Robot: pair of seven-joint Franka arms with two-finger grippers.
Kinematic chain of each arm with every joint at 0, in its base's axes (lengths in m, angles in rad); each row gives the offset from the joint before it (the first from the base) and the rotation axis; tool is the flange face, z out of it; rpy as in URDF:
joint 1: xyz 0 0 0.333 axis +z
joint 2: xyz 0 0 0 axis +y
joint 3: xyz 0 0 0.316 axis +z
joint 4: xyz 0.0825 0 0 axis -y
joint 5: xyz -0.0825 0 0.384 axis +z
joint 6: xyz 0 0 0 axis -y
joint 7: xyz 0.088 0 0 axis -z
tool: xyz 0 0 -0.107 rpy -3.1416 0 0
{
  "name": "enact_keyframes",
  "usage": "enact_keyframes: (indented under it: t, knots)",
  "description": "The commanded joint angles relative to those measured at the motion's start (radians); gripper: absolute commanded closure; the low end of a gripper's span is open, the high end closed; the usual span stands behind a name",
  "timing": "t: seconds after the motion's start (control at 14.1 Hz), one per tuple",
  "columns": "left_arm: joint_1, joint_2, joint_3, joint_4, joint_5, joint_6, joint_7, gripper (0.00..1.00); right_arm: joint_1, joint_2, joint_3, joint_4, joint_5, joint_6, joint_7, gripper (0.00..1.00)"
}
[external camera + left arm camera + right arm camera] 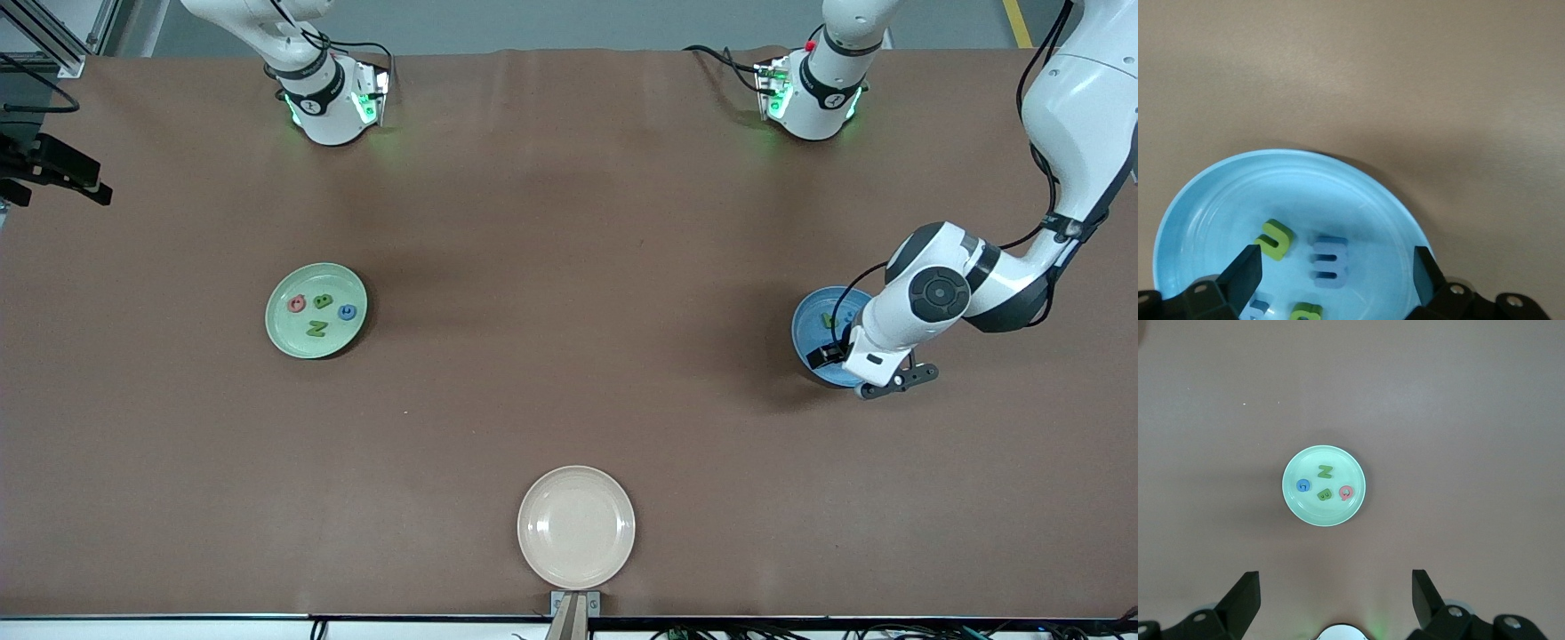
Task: Sort upper and lower case letters into plates
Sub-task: 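Carry the m into the blue plate and open the left gripper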
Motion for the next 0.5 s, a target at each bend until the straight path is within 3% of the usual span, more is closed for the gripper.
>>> enact_keyframes:
  t: [0.0,0.43]
  knots:
    - [-0.009,-0.024,-0.009,0.013,-0.020,-0.008,0.004,0.00,-0.026,-0.011,0.018,0.013,-0.002,-0.033,-0.007,0.00]
    - [-0.025,-0.025,-0.022,0.024,-0.020,-0.008,-0.009,0.00,-0.028,-0.013,0.007,0.047,0.011,-0.059,-0.006,0.00]
